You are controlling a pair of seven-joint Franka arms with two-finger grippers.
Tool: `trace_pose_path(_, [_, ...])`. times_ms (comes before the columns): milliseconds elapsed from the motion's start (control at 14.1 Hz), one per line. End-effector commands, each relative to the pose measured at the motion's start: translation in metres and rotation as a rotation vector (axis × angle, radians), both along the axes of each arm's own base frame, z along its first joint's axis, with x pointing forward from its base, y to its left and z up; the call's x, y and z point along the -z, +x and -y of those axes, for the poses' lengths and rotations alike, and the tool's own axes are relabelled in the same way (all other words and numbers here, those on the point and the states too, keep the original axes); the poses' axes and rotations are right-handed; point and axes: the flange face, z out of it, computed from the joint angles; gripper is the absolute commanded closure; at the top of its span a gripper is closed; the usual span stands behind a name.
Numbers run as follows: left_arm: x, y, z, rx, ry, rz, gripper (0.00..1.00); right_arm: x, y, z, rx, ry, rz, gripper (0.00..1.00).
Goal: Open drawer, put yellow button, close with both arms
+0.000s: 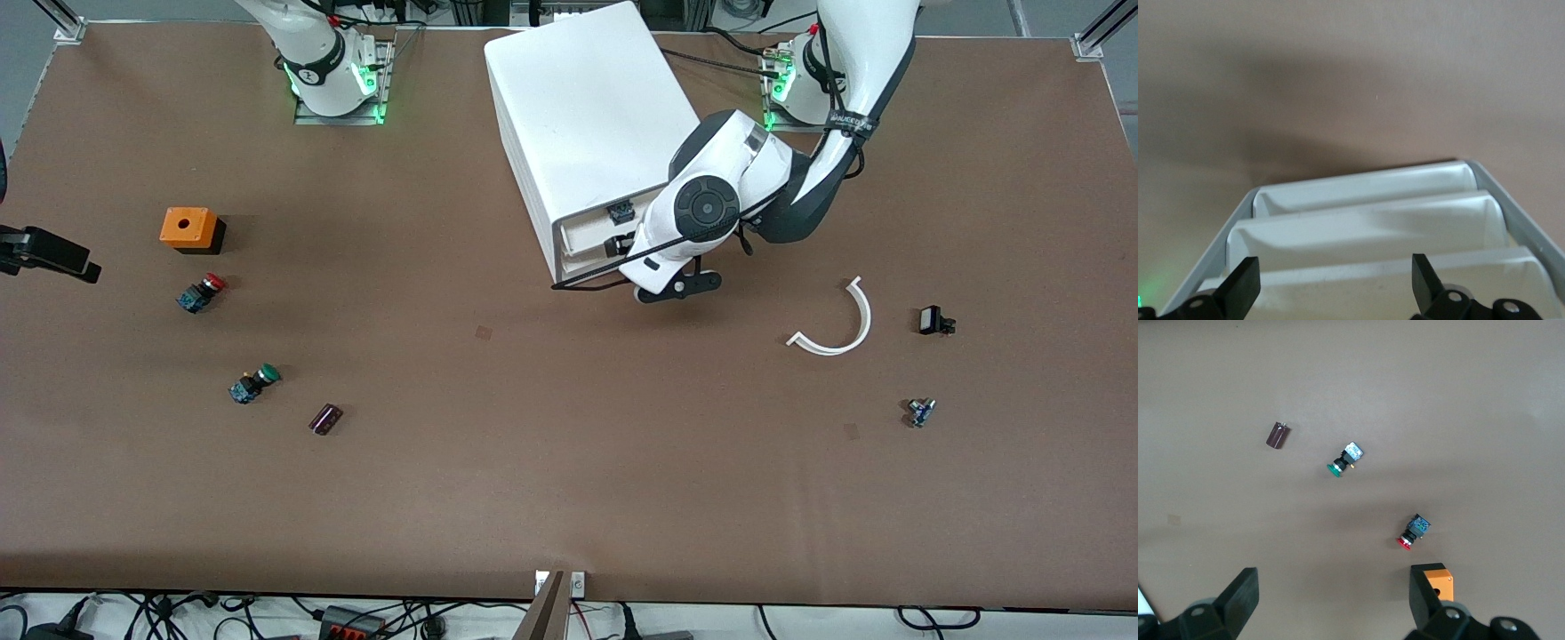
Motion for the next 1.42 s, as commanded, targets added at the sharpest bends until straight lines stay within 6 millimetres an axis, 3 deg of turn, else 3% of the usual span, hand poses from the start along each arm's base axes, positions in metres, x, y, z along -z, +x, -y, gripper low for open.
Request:
trace_pose_path(0, [-0.012, -0.021, 0.004, 0.015, -0.01, -0.034, 0.0, 0.002, -0.013, 0.003, -0.028, -0.017, 0.012, 0.0])
trace_pose_path(495, [-0.008, -0.035, 0.014, 0.04, -0.011, -0.058, 0.0, 0.018, -0.035, 0.002, -0.024, -0.012, -0.02, 0.0])
trace_pose_path(708, [-0.011, -0.027, 0.008, 0.03, -0.017, -0.05, 0.0, 0.026, -0.041, 0.001, -0.031, -0.014, -0.002, 0.0])
trace_pose_path(920, [-0.026, 0.001, -0.008, 0.085, 0.013, 0.053, 0.0, 0.025, -0.043, -0.001, -0.035, -0.018, 0.001, 0.0])
trace_pose_path(1061, [-0.034, 0.028, -0.035, 0.142, 0.075, 0.143, 0.0, 0.026, -0.044, -0.002, -0.038, -0.017, 0.001, 0.0])
trace_pose_path(1344, [-0.082, 0.077, -0.095, 0.146, 0.077, 0.26, 0.0, 0.024, -0.044, -0.003, -0.046, -0.029, -0.004, 0.0])
